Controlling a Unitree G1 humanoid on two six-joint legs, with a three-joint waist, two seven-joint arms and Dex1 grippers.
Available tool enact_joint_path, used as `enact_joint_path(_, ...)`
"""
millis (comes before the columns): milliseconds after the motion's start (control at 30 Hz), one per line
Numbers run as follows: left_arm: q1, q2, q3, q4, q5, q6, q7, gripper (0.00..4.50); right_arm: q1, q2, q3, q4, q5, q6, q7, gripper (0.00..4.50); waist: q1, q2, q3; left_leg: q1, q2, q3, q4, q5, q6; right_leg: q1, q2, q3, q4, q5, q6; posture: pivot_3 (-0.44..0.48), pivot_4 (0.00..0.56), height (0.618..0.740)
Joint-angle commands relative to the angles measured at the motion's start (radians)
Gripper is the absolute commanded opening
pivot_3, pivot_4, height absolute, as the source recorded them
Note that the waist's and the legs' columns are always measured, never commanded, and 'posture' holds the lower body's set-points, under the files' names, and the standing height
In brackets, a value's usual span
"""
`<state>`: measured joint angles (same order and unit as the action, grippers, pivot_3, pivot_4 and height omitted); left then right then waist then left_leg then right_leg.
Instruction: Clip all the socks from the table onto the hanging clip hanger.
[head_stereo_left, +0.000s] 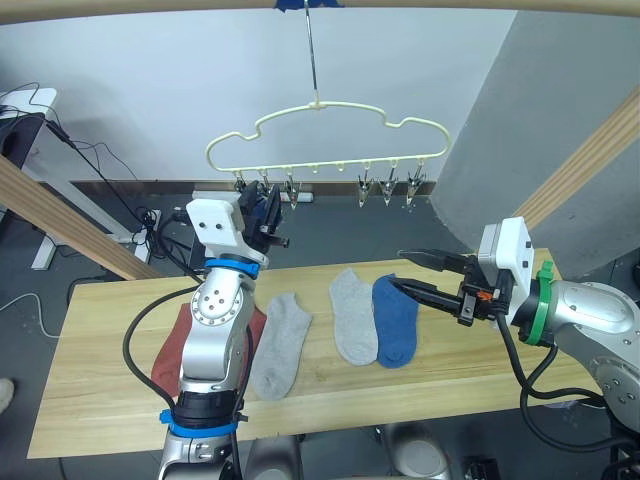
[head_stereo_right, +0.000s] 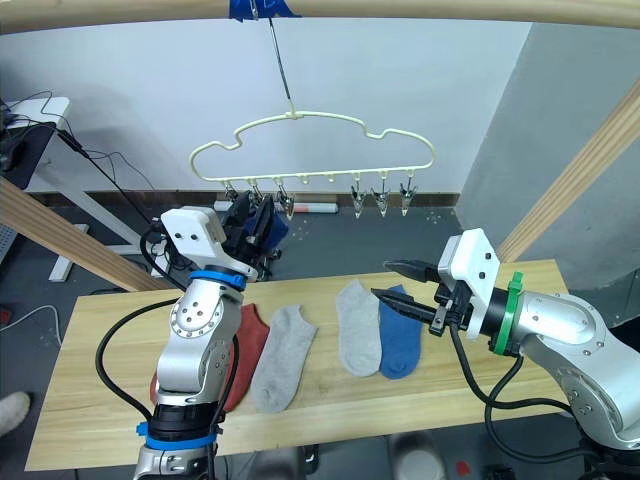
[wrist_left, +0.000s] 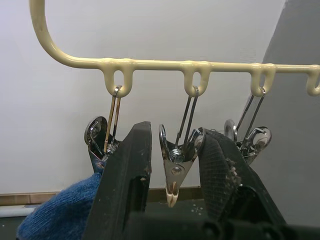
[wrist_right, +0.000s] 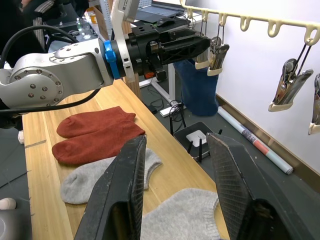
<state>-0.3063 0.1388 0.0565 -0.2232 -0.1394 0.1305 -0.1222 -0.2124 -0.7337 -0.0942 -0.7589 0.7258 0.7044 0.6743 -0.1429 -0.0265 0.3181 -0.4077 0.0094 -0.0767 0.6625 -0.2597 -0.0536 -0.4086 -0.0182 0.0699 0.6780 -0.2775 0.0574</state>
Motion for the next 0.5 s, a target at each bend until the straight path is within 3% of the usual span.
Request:
enact_joint_path(33, -0.007, -0.004, 0.007, -0.038, -0.008, -0.005, 0.0, 1.58, -0.006, 0.002, 0.0, -0.019, 0.004, -0.019, -0.002, 1.99, 0.0, 0.0, 0.0, 0.0, 0.0, 0.0, 0.0, 0.0, 0.0, 0.0, 0.0, 0.0, 0.0, 0.0, 0.0, -0.284, 0.316, 0.74)
enact_joint_path(167, -0.007, -0.005, 0.008, -0.042, -0.009, -0.004, 0.0, 1.58, -0.006, 0.003, 0.002, -0.019, 0.004, -0.018, -0.002, 1.99, 0.0, 0.0, 0.0, 0.0, 0.0, 0.0, 0.0, 0.0, 0.0, 0.0, 0.0, 0.0, 0.0, 0.0, 0.0, -0.283, 0.316, 0.74)
enact_joint_path(367, -0.006, -0.004, 0.009, -0.043, -0.008, -0.007, -0.002, 0.37, -0.006, 0.003, 0.008, -0.018, 0.001, -0.02, -0.003, 1.99, 0.0, 0.0, 0.0, 0.0, 0.0, 0.0, 0.0, 0.0, 0.0, 0.0, 0.0, 0.0, 0.0, 0.0, 0.0, -0.28, 0.317, 0.74)
enact_joint_path(500, -0.004, -0.002, 0.008, -0.044, -0.006, -0.009, -0.003, 0.12, 0.0, 0.002, 0.014, -0.018, -0.004, -0.022, -0.004, 1.99, 0.0, 0.0, 0.0, 0.0, 0.0, 0.0, 0.0, 0.0, 0.0, 0.0, 0.0, 0.0, 0.0, 0.0, 0.0, -0.28, 0.317, 0.74)
